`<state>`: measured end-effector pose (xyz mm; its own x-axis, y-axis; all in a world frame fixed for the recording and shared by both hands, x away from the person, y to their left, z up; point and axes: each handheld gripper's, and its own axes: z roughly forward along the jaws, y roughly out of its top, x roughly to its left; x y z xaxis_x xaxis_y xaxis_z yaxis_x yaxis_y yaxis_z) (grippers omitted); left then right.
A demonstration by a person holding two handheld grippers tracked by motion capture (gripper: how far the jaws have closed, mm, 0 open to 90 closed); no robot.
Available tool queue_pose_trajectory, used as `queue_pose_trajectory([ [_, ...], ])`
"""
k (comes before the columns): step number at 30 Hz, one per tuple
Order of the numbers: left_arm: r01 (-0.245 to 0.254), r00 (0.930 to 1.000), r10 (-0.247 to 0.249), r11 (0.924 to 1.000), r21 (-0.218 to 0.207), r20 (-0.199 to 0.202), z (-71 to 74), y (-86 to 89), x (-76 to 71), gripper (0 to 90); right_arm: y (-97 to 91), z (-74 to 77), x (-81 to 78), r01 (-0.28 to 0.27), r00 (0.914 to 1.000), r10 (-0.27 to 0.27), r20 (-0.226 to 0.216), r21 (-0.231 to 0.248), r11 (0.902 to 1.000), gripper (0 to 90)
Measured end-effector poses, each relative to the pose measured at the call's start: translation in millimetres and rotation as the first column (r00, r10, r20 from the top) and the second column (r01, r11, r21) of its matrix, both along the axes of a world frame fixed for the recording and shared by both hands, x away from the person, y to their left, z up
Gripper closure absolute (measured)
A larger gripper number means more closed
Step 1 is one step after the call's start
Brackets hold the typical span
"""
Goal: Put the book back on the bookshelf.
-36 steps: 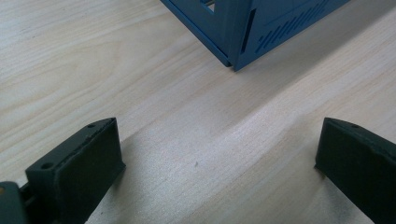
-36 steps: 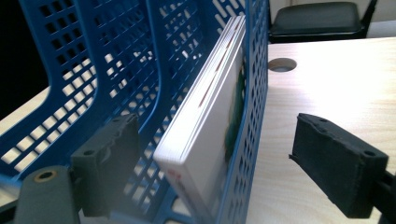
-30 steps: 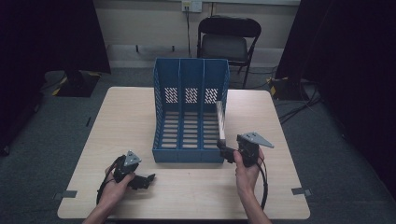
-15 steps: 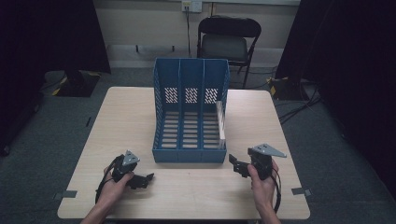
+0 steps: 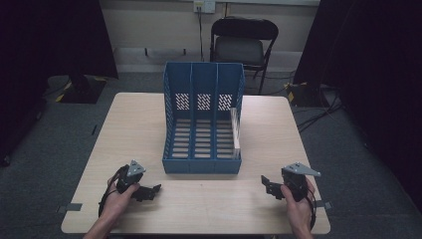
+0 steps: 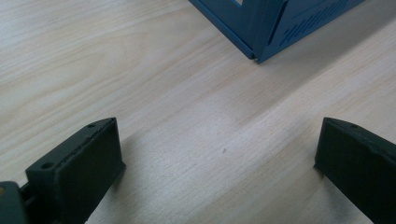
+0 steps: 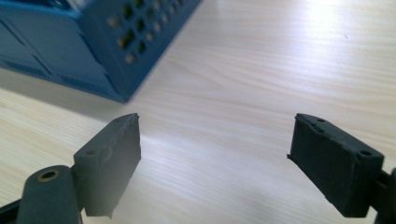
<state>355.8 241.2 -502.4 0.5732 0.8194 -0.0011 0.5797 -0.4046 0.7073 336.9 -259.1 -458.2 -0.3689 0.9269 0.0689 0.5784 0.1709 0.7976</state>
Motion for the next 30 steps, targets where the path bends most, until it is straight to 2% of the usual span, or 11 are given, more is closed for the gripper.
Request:
queue_pose_trajectory([
  [4,-0.003,1.0,0.003,1.0,0.008,-0.002,0.4,5.3,1.1,0.0,-12.1,-7.2,1.2,0.024,0.9993,-0.024,-0.03,-0.001,0.9997,15.6],
  [8,-0.03,0.9996,0.03,0.9995,0.007,0.001,0.3,9.5,2.2,0.0,-21.5,-17.5,6.1,0.034,0.9948,-0.032,-0.096,0.018,0.9993,16.6],
  [11,-0.037,0.9993,0.037,0.9993,0.001,0.001,0.0,10.6,2.3,0.0,-25.5,-23.2,8.9,0.055,0.9935,-0.057,-0.098,-0.018,0.9983,16.8],
  [14,-0.043,0.9991,0.043,0.9991,-0.007,0.003,-0.4,10.3,2.3,0.0,-25.3,-27.0,11.4,0.067,0.9926,-0.077,-0.094,-0.102,0.9925,16.8],
  [16,-0.039,0.9992,0.039,0.9992,-0.002,0.002,-0.2,10.7,2.4,0.0,-25.6,-30.0,13.6,0.065,0.9906,-0.078,-0.112,-0.114,0.9913,16.7],
  [18,-0.036,0.9994,0.036,0.9994,0.004,0.002,0.0,10.8,2.4,0.0,-23.6,-32.7,14.6,0.062,0.9886,-0.082,-0.126,-0.154,0.9861,15.4],
  [19,-0.038,0.9993,0.038,0.9993,0.002,0.002,-0.1,10.7,2.3,0.0,-23.3,-34.1,15.0,0.065,0.9885,-0.085,-0.125,-0.159,0.9851,14.7],
  [20,-0.04,0.9992,0.04,0.9992,0.001,0.002,-0.1,10.6,2.2,0.0,-24.1,-34.7,15.3,0.058,0.9882,-0.076,-0.133,-0.139,0.9886,14.5],
  [23,-0.04,0.9992,0.04,0.9992,0.001,0.003,-0.2,10.5,2.3,0.0,-24.3,-36.7,15.4,0.067,0.9899,-0.083,-0.115,-0.132,0.989,13.3],
  [26,-0.038,0.9993,0.038,0.9993,0.004,0.002,-0.1,10.6,2.3,0.0,-25.5,-41.6,15.3,0.07,0.9946,-0.078,-0.069,-0.115,0.9909,11.7],
  [30,-0.038,0.9993,0.038,0.9992,0.007,0.003,0.0,10.6,2.3,0.0,-24.9,-42.1,14.6,0.076,0.9944,-0.084,-0.065,-0.114,0.9906,11.7],
])
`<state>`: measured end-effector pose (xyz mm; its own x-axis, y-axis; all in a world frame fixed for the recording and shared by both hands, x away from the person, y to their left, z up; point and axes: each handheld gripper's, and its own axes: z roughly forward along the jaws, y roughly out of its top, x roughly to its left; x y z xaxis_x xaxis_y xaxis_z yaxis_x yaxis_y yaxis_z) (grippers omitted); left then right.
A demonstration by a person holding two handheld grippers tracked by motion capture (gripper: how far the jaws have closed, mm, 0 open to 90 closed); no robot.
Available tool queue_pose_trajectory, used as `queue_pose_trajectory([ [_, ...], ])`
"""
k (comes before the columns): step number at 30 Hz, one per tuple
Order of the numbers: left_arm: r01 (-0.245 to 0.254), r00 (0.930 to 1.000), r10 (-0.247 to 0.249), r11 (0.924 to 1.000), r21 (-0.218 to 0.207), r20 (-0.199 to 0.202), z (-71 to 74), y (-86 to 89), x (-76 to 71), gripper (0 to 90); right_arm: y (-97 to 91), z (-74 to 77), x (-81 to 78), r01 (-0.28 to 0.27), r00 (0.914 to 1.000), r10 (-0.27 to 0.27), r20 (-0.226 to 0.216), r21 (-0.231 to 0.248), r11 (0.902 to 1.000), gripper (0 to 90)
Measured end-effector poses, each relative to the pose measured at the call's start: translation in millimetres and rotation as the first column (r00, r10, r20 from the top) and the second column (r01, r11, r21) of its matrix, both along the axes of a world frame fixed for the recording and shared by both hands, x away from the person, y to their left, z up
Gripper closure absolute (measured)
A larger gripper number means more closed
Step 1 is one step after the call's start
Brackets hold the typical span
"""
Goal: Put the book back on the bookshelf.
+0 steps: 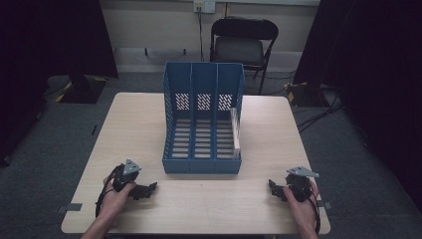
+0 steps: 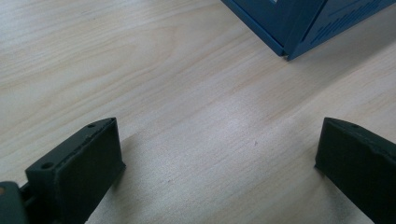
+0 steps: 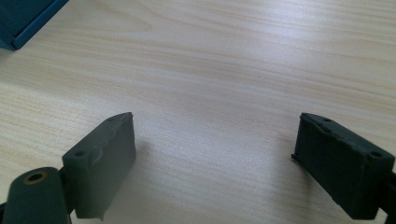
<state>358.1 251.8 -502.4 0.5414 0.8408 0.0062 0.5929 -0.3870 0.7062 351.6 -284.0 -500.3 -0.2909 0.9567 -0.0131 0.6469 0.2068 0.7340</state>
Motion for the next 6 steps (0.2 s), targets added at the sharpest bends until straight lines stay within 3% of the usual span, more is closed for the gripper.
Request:
queue_pose_trajectory([
  [6,-0.002,1.0,0.002,1.0,0.001,0.0,0.0,-0.2,0.0,0.0,0.4,0.0,-0.2,0.007,1.0,-0.007,-0.001,0.0,1.0,11.3],
])
